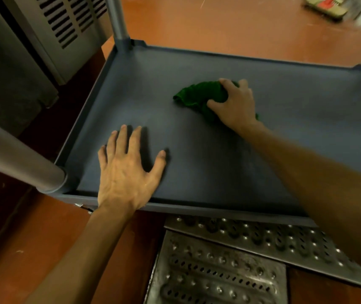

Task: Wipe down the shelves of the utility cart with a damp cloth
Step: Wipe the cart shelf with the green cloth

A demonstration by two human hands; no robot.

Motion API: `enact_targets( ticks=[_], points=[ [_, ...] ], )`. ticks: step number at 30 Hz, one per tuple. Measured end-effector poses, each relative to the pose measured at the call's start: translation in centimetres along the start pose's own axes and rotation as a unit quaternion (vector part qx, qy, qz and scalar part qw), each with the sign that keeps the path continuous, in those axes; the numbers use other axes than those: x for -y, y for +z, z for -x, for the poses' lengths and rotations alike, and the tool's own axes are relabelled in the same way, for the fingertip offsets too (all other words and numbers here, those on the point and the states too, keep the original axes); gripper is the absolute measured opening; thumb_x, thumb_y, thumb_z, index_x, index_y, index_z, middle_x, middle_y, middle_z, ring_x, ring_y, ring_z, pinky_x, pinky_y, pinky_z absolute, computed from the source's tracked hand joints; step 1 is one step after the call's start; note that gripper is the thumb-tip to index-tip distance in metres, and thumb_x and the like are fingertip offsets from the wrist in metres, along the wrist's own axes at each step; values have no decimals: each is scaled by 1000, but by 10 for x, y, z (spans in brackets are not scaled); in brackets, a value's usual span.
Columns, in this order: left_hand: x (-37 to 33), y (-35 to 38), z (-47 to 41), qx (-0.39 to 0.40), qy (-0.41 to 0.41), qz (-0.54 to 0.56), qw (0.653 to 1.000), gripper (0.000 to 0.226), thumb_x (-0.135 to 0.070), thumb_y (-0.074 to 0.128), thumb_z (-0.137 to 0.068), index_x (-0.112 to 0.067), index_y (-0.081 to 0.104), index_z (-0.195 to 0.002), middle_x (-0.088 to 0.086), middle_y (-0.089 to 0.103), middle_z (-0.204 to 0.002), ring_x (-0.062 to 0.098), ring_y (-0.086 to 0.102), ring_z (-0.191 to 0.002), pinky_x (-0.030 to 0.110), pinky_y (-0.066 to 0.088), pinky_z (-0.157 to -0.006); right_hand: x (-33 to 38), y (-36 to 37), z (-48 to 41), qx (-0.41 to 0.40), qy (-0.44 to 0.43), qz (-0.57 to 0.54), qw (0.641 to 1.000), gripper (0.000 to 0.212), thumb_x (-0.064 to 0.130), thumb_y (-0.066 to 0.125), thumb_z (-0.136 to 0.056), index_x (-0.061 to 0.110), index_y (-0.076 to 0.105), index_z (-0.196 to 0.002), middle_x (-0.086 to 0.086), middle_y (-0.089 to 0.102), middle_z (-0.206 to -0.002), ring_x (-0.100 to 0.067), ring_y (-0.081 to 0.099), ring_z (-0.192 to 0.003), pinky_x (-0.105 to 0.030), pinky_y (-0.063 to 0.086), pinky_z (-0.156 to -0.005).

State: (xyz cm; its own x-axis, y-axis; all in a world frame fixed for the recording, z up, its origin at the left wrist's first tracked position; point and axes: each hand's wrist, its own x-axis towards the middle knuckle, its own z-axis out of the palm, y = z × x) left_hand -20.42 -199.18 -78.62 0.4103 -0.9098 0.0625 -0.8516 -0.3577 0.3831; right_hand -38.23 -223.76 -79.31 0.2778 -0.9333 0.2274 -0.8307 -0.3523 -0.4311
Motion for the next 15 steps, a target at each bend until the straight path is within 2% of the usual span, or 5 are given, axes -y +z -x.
enact_targets(
  ticks=[7,11,15],
  points=[
    [-1,-3,3,-42,5,11,999,74,-64,31,-92,-19,35,-151,12,30,-161,28,21,-151,52,17,-122,21,-13,64,50,-22,-28,998,65,51,67,-81,29,46,-139,-13,42,-129,-37,44,-115,-41,45,-91],
    [-2,-5,7,-64,15,-5,998,71,-58,33,-94,-12,41,-147,18,34,-157,33,27,-148,57,21,-119,33,-19,104,47,-42,-13,998,65,50,64,-83,25,46,-139,-15,43,-127,-38,46,-111,-42,47,-89],
    [-5,-8,13,-62,36,-44,996,68,-52,29,-97,-8,42,-146,21,35,-156,37,28,-146,57,19,-119,42,-23,121,79,-16,-39,996,63,57,61,-83,30,44,-137,-11,39,-126,-37,43,-111,-45,45,-91]
  ],
)
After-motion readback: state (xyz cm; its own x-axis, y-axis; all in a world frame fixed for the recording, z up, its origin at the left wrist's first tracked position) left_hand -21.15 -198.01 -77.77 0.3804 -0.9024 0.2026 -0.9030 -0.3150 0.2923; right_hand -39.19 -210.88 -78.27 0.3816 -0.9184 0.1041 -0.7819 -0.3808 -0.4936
